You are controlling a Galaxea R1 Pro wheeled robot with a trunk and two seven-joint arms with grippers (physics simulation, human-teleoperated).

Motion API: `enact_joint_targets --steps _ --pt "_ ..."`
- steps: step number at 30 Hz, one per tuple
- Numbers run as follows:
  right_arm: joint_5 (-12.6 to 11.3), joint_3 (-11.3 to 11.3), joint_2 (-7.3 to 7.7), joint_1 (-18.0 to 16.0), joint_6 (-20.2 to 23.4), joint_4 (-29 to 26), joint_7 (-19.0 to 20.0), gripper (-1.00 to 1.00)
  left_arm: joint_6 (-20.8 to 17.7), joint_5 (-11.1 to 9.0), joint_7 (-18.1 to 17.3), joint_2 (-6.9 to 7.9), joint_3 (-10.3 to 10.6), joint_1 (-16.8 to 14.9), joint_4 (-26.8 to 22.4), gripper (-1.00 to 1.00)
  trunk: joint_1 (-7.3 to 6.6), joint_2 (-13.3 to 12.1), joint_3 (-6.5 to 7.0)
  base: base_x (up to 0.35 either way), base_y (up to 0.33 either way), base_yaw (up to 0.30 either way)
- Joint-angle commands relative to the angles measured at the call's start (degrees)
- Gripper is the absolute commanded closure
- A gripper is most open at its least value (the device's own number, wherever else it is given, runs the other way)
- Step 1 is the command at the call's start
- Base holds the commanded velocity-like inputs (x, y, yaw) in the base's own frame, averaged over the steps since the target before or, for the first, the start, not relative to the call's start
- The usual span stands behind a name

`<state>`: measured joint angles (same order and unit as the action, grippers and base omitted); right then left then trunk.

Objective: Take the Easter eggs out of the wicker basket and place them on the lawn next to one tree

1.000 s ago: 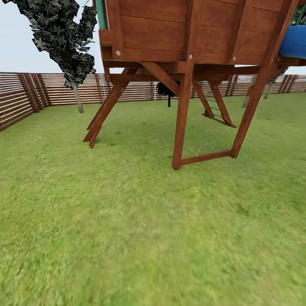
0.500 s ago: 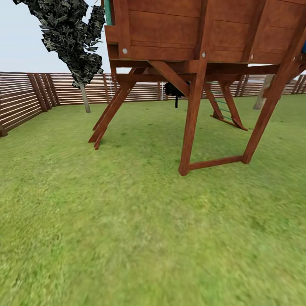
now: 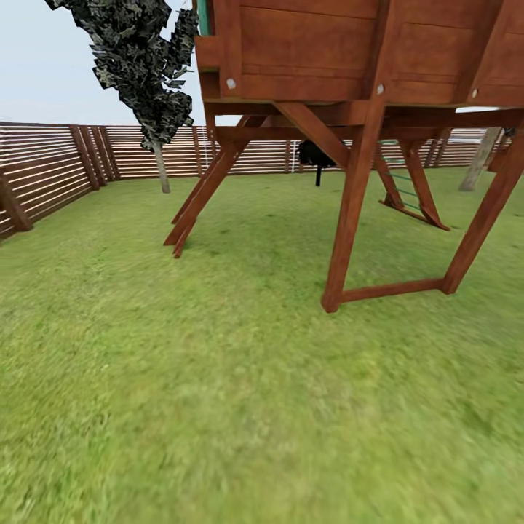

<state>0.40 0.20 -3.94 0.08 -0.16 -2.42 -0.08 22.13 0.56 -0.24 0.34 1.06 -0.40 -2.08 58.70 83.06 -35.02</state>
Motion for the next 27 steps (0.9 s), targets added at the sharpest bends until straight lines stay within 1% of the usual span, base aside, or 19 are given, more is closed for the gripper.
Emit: enact_joint_targets --steps 1,10,21,27 --pt "0.0 0.0 -0.01 0.0 0.0 -0.1 0.0 -1.0 0.2 0.1 0.0 0.01 0.1 0.0 0.1 -1.0 0.03 0.0 -0.05 0.331 0.0 0.234" --pt "0.2 0.1 -0.02 0.0 0.0 0.0 0.0 -1.0 0.2 0.1 0.0 0.01 0.1 0.0 0.1 -1.0 0.03 0.0 -0.05 0.331 0.0 0.231" --pt "0.5 0.2 -0.02 0.0 0.0 0.0 0.0 -1.0 0.2 0.1 0.0 0.01 0.1 0.0 0.1 -1.0 0.03 0.0 -0.05 0.331 0.0 0.059" --pt "0.5 0.2 -0.02 0.0 0.0 0.0 0.0 -1.0 0.2 0.1 0.0 0.01 0.1 0.0 0.1 -1.0 0.03 0.0 -0.05 0.331 0.0 0.2"
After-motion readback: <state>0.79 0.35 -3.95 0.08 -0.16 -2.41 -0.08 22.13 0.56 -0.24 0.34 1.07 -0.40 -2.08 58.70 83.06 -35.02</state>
